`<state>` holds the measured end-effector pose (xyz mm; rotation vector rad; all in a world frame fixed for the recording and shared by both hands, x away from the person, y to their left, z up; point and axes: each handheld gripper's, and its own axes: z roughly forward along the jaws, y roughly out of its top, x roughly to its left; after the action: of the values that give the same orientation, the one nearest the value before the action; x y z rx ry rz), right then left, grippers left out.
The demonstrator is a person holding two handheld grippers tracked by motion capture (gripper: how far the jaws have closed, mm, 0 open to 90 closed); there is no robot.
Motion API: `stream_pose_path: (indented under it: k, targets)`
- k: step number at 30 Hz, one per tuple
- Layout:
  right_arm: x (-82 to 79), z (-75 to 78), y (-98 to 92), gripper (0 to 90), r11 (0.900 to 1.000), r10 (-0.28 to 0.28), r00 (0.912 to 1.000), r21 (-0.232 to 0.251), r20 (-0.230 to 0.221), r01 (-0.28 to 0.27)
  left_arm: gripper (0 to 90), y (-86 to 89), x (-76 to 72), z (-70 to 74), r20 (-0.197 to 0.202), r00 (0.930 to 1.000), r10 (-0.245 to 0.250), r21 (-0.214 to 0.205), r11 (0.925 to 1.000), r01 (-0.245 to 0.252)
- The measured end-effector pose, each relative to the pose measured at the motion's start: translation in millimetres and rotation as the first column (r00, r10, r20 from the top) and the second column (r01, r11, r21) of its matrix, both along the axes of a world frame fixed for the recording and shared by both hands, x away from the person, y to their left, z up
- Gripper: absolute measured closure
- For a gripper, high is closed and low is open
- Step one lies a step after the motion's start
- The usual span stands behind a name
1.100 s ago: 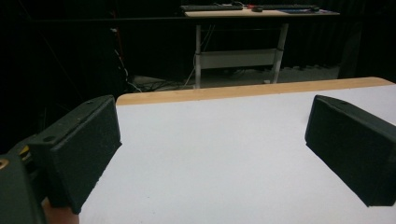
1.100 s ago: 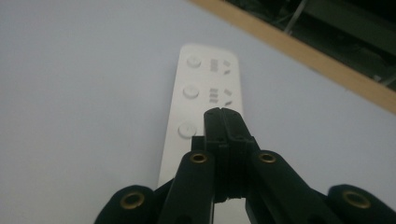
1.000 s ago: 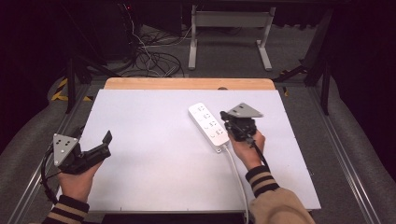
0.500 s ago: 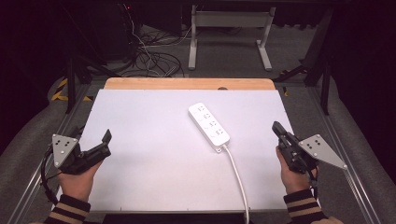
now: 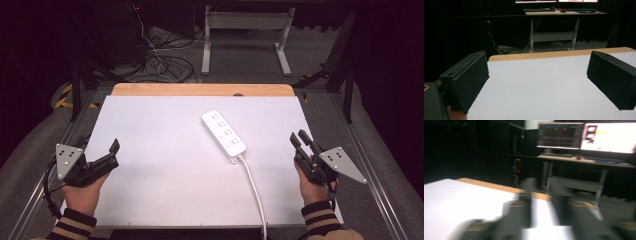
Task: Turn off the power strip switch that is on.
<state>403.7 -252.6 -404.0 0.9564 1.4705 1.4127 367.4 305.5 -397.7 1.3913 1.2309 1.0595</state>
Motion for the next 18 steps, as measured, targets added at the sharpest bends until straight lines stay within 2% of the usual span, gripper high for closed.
stream_pose_path:
  k: [2,4,5,8,10,18]
  targets:
    - [4.7,-2.2,-0.9,32.8,0.9992,-0.035,0.9994,0.021,-0.009,0.035,4.3,-0.2,0.2,-0.3,-0.002,1.0000,-0.003,0.002,1.0000,0.003]
    - [8.5,-4.0,-1.5,18.4,0.9977,-0.060,0.9979,0.028,-0.025,0.061,4.3,0.0,-0.2,0.1,-0.001,1.0000,-0.001,0.000,1.0000,0.001]
    - [11.4,-5.1,-1.8,14.6,0.9958,-0.088,0.9944,0.022,-0.059,0.089,4.0,0.2,-0.4,0.2,0.000,1.0000,0.000,-0.005,1.0000,0.000]
    - [12.3,-5.4,-2.9,13.0,0.9958,-0.082,0.9947,0.037,-0.063,0.084,4.0,1.0,-0.4,0.3,0.003,1.0000,0.000,-0.009,1.0000,0.000]
    - [12.1,-5.1,-1.5,10.3,0.9965,-0.080,0.9957,0.020,-0.046,0.081,3.8,0.9,-0.3,0.2,0.004,1.0000,-0.002,-0.010,1.0000,0.002]
    - [12.8,-6.7,3.5,9.6,0.9974,-0.072,0.9961,-0.014,-0.051,0.071,3.8,0.2,0.0,0.3,-0.001,1.0000,-0.005,-0.006,1.0000,0.005]
